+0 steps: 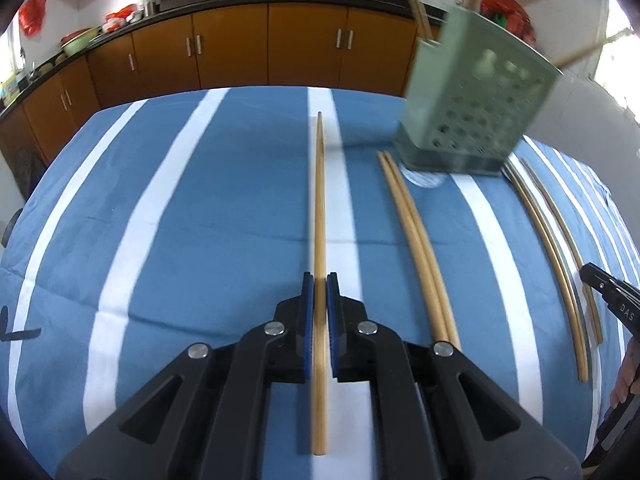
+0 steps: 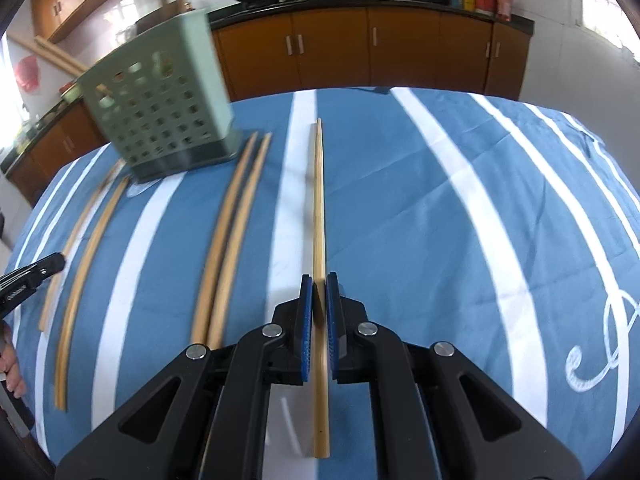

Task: Organize utensils
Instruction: 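Lift the held chopsticks with both tools toward the green holder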

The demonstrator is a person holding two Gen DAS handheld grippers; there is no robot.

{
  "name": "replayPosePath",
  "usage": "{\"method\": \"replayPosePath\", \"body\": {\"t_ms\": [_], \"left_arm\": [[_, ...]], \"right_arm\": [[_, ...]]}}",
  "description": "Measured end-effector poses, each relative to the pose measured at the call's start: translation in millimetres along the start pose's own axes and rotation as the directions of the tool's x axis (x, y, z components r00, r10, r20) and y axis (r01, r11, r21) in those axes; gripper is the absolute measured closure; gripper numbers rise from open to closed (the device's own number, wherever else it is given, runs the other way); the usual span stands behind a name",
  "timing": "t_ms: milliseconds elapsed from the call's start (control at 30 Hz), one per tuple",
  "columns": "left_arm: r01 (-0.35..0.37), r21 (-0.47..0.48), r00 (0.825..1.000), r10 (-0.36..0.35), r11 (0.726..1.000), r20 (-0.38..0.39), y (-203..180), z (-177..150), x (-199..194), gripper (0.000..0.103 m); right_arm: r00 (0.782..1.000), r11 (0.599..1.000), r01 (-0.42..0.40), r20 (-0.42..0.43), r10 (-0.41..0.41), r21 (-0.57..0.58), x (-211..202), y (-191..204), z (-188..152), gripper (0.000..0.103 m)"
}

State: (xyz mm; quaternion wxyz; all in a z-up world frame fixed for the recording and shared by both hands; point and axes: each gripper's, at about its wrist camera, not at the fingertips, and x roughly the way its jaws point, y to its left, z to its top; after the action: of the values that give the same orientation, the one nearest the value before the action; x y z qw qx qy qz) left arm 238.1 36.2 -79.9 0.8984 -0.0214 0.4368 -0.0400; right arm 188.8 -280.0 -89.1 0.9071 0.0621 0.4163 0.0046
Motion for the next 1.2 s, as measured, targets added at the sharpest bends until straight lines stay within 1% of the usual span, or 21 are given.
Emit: {"method": "replayPosePath", "body": {"t_ms": [100, 167, 333, 500, 833, 900, 1000, 1200], "left_arm": [[-0.001, -0.001, 1.0, 0.001, 1.0, 0.019, 1.6, -1.0, 0.0, 0.094], [-0.007, 0.003, 1.0, 0.007, 1.0, 0.019, 0.1, 0.1, 0.1, 0.094], [0.018, -0.022, 1.0, -0.018, 1.0, 0.02, 3.9, 0.2, 0.1, 0.094], [0.007, -0.014, 1.0, -0.007, 1.0, 0.021, 3.8, -0.8, 0.1, 0.094], [0.029, -0.037, 0.999, -0.029, 0.999, 0.023, 5.7, -2.2, -0.1, 0.094], [0.03, -0.035, 0.999, -0.029, 0.999, 0.023, 5.7, -2.5, -0.5, 0.094], [0.016, -0.003, 1.0, -0.016, 1.0, 0.016, 2.0, -6.7, -3.9, 0.094], [0.02, -0.008, 1.0, -0.02, 1.0, 0.019, 1.6, -12.3, -7.7, 0.094]], "right_arm": [[1.0, 1.0, 0.005, 0.006, -0.005, 0.006, 1.7, -0.9, 1.5, 0.095], [1.0, 1.0, 0.005, 0.006, -0.005, 0.007, 1.6, -1.0, 1.9, 0.095], [1.0, 1.0, -0.01, 0.005, 0.01, 0.02, 1.6, -3.4, 2.2, 0.095], [1.0, 1.0, -0.01, 0.005, 0.01, 0.02, 1.8, -3.9, 1.9, 0.095], [1.0, 1.0, -0.011, 0.005, 0.011, 0.02, 1.7, -3.7, 1.9, 0.095], [1.0, 1.0, -0.008, 0.005, 0.008, 0.019, 1.2, -3.3, 1.6, 0.095], [1.0, 1.0, 0.0, 0.003, 0.0, 0.002, -1.4, -0.7, -1.7, 0.095], [1.0, 1.0, -0.018, 0.002, 0.018, 0.015, -3.3, -3.8, -4.0, 0.095]]}}
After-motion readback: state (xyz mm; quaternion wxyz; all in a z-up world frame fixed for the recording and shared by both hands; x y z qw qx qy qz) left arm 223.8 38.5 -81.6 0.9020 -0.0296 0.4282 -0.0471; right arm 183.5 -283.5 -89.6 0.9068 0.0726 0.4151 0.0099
